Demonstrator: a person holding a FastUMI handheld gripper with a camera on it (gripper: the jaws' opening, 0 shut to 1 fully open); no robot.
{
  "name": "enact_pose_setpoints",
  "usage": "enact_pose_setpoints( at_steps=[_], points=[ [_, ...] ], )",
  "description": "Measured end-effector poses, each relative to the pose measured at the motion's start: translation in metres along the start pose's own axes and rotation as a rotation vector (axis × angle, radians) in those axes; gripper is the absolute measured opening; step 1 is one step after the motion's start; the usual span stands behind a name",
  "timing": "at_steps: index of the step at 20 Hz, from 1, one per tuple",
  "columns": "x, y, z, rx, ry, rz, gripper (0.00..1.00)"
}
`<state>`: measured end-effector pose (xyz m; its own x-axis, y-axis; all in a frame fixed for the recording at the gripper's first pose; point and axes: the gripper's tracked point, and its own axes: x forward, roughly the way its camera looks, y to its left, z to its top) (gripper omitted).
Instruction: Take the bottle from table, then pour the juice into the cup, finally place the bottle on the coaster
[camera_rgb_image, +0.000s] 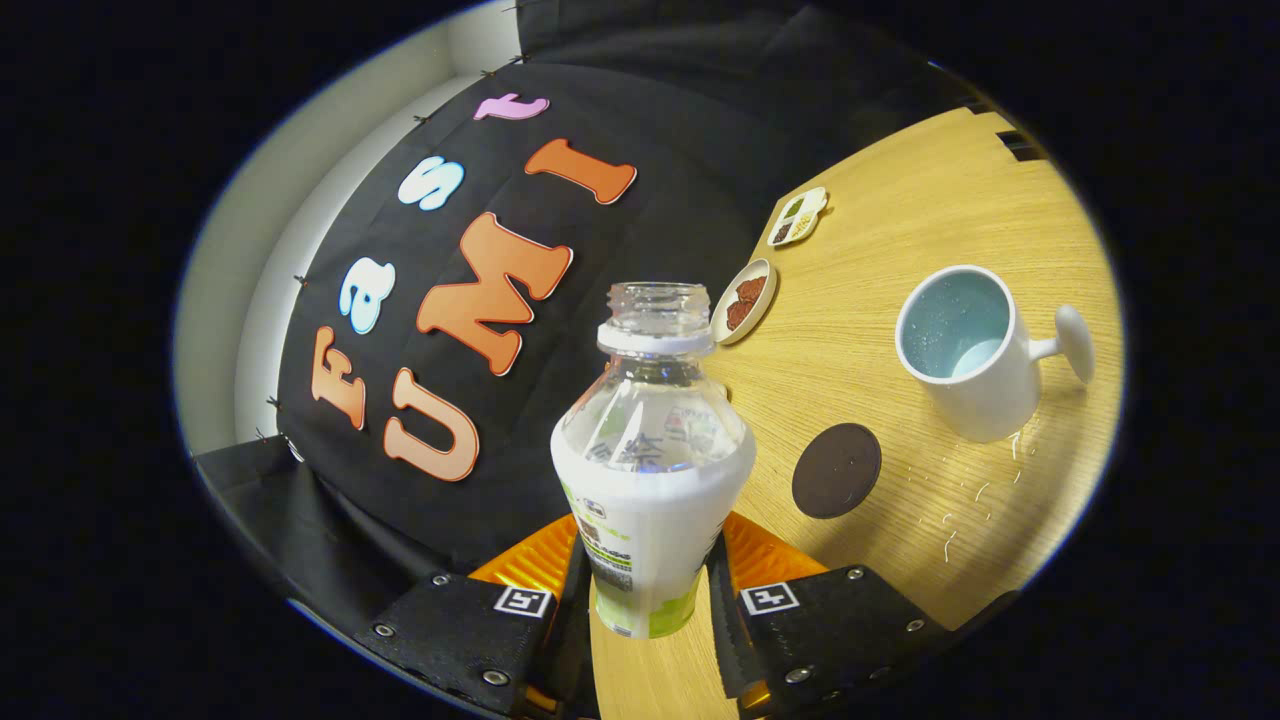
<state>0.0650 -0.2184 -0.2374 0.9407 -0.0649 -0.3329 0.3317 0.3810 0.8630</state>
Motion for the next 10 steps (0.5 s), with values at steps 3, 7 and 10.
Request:
enact_pose_setpoints(
  at_steps=[3,7,10],
  points=[
    [0.003,-0.004,0.008,0.058,0.001,0.004,0.54],
    [0.005,0.0,0.017,0.171,-0.016,0.044,0.54],
    [0.005,0.001,0.019,0.235,-0.02,0.061,0.54]
  ],
)
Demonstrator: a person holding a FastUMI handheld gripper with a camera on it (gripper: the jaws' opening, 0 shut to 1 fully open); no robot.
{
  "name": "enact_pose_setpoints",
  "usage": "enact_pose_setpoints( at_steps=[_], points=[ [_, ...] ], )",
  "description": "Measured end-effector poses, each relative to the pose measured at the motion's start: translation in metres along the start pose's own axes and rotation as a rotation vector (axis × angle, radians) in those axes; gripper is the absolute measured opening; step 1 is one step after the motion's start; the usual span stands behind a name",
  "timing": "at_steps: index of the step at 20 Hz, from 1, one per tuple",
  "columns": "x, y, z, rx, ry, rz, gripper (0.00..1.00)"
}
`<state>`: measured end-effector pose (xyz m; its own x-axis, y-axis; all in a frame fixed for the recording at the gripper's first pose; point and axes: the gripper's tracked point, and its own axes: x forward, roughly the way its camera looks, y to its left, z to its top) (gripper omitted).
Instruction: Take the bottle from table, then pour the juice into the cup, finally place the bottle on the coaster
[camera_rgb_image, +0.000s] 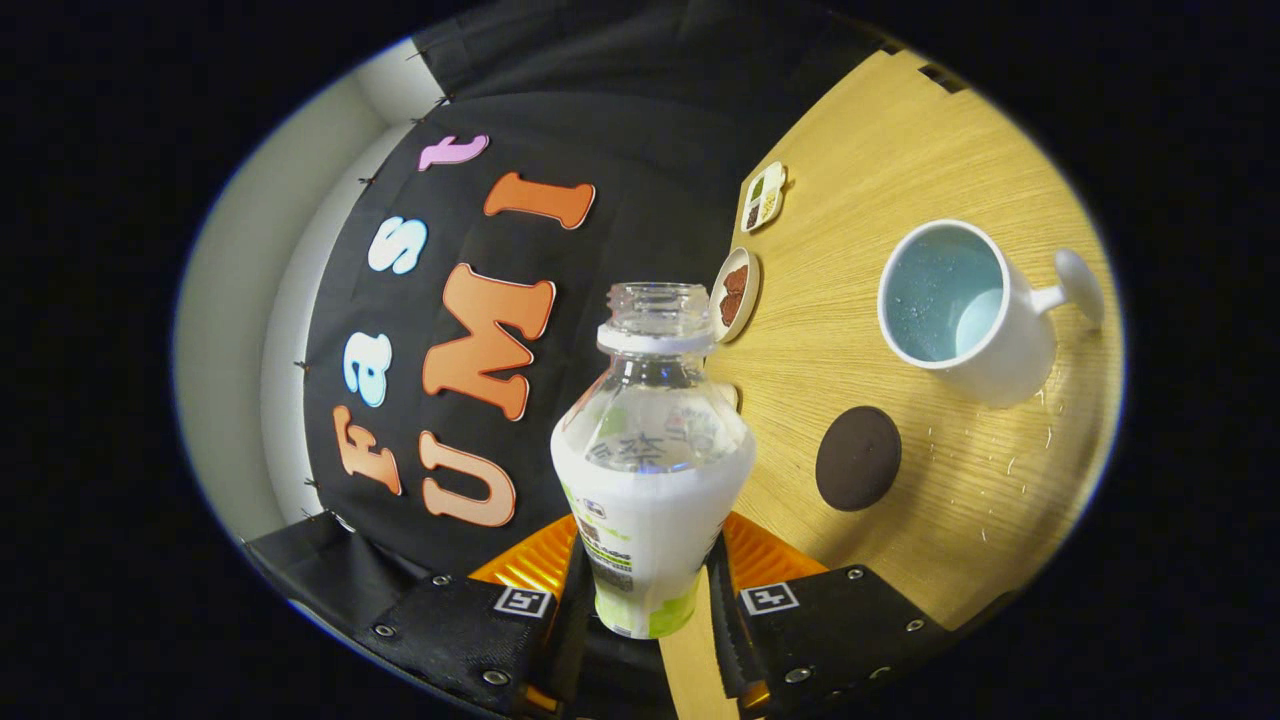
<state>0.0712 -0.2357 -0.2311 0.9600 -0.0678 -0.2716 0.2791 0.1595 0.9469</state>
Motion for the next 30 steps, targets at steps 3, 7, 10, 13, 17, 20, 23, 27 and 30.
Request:
enact_pose_setpoints(
  at_steps=[3,7,10,13,17,20,23,27,30],
  points=[
    [0.004,-0.006,-0.001,0.042,0.002,-0.01,0.54],
    [0.009,-0.001,0.003,0.119,0.004,0.018,0.54],
    [0.008,0.003,0.006,0.179,-0.005,0.041,0.54],
    [0.009,-0.001,0.008,0.211,-0.008,0.053,0.54],
    [0.011,-0.001,0.013,0.256,-0.024,0.048,0.54],
    [0.013,-0.003,0.015,0.292,-0.033,0.046,0.54],
    [0.014,-0.004,0.015,0.311,-0.03,0.047,0.54],
    [0.013,-0.005,0.015,0.328,-0.032,0.043,0.54],
    [0.014,-0.005,0.018,0.344,-0.04,0.042,0.54]
  ],
)
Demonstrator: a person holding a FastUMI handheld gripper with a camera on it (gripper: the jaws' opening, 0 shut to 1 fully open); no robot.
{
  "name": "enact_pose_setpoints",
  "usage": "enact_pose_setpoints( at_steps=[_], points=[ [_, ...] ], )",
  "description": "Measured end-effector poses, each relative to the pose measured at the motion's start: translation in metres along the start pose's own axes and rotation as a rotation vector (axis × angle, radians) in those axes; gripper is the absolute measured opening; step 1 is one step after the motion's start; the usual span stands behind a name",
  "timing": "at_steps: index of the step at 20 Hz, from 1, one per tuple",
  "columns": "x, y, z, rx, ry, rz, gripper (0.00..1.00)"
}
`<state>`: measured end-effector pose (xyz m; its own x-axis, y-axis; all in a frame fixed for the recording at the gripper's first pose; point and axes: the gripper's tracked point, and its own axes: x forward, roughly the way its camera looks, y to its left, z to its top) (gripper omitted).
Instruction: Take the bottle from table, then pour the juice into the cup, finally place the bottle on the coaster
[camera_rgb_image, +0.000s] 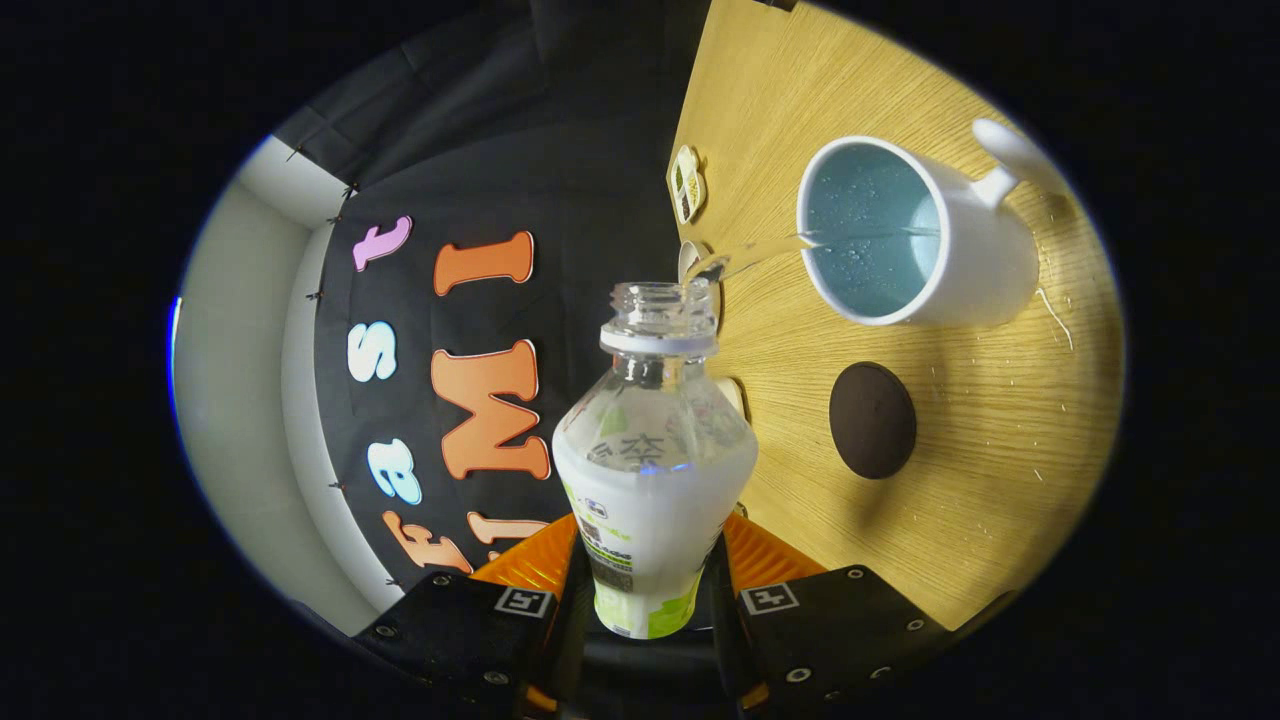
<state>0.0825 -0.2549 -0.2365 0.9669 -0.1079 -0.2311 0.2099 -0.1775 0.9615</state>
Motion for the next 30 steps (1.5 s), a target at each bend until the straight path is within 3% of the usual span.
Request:
enact_pose_setpoints(
  at_steps=[30],
  points=[
    [0.0003,0.0019,-0.0019,0.068,-0.006,0.001,0.54]
  ],
)
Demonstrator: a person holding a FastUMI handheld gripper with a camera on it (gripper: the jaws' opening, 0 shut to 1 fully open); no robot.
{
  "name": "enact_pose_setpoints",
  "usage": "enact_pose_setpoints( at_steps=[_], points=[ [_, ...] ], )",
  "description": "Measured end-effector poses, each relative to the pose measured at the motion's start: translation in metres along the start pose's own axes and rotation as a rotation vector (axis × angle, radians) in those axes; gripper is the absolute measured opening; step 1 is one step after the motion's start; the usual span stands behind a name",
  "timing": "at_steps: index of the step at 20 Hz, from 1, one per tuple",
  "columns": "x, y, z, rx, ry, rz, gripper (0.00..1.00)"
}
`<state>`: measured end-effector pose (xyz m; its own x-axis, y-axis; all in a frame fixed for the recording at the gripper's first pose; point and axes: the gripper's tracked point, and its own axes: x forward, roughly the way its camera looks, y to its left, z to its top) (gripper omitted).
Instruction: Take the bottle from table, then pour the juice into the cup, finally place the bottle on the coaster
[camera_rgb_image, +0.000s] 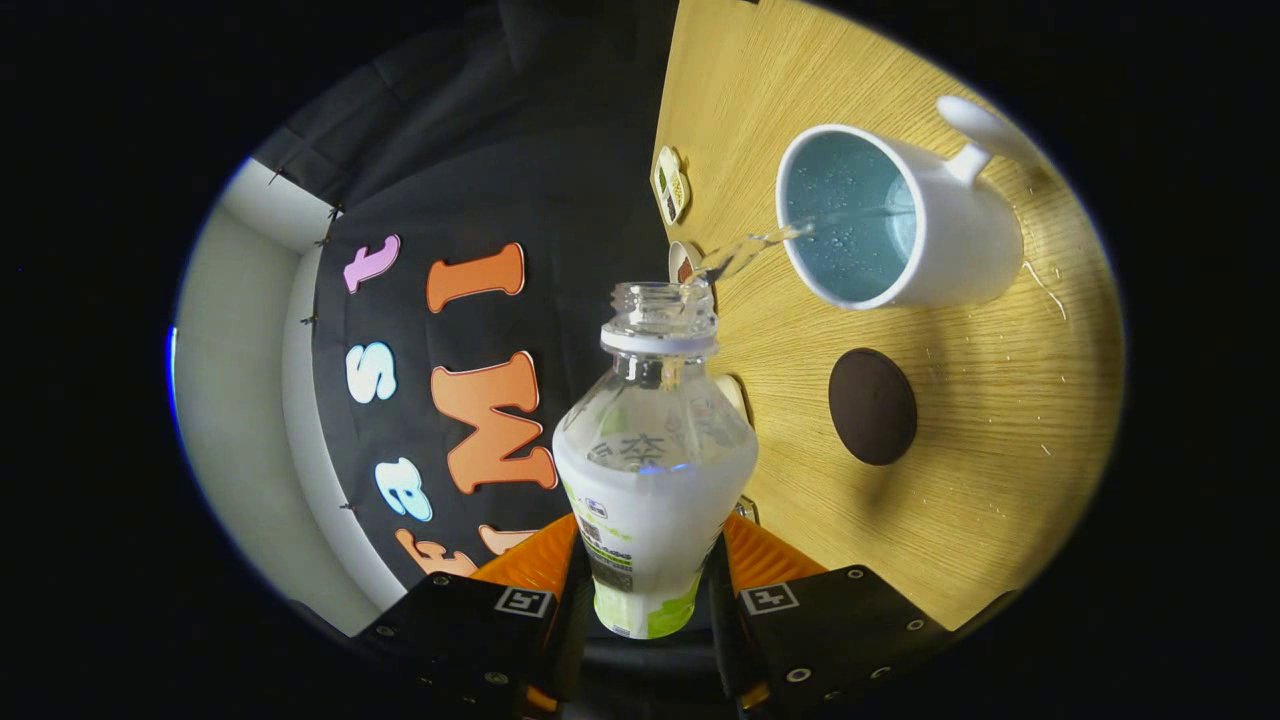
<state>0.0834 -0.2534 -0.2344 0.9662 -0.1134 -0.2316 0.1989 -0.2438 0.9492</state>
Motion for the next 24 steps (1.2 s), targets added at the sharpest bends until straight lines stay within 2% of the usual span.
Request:
enact_pose_setpoints(
  at_steps=[24],
  points=[
    [-0.002,0.011,0.01,0.075,-0.019,0.019,0.54]
  ],
)
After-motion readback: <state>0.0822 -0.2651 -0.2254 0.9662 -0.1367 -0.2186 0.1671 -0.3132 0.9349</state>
